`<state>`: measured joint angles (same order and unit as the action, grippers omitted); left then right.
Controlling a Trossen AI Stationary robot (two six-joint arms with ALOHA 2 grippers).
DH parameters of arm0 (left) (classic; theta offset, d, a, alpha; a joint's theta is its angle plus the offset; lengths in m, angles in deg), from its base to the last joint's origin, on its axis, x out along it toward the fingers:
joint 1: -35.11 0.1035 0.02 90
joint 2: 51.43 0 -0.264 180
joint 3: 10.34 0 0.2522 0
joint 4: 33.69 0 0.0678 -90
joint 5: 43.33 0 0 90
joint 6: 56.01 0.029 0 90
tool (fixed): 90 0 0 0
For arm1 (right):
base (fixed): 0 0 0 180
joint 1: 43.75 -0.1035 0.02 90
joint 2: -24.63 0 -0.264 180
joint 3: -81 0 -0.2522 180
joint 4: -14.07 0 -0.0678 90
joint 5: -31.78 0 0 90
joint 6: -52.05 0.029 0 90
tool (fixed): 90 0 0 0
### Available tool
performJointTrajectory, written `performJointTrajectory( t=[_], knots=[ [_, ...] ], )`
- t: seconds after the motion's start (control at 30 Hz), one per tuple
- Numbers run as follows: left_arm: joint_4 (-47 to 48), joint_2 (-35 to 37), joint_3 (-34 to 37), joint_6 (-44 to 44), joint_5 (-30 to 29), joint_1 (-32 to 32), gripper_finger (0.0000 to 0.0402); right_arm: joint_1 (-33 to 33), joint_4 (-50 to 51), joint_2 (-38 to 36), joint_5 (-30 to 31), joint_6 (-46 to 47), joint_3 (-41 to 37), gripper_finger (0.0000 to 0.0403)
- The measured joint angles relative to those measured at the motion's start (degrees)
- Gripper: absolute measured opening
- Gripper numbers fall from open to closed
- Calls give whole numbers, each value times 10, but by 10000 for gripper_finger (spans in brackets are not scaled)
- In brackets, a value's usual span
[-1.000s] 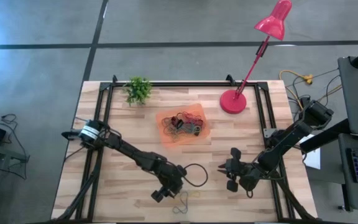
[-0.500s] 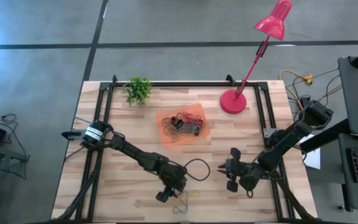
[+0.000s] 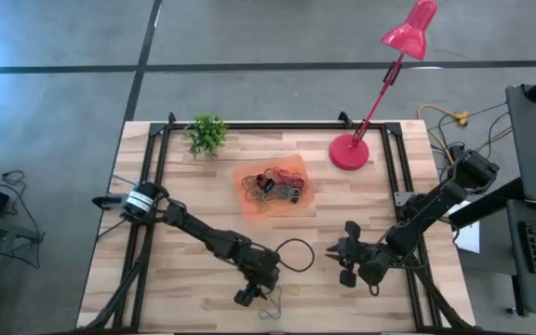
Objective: Pick and place rubber bands into bin
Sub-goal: Put the yellow rubber band into the orange bin
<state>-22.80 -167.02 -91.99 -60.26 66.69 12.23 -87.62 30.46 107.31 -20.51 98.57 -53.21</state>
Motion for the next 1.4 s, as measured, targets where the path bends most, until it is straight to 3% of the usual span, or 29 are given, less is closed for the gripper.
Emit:
performJointTrajectory(
  t=[0.53, 1.2, 1.4],
  knots=[
    [-14, 0, 4, 2, -60, -16, 127, 0, -1, 0, 0, 0, -1, 57],
    [-63, -40, 3, 1, -56, -20, 115, 0, 0, 0, 0, 0, -3, 57],
    [-63, -41, 3, 3, -60, -20, 81, 0, -1, 0, 0, 0, -3, 57]
  ],
)
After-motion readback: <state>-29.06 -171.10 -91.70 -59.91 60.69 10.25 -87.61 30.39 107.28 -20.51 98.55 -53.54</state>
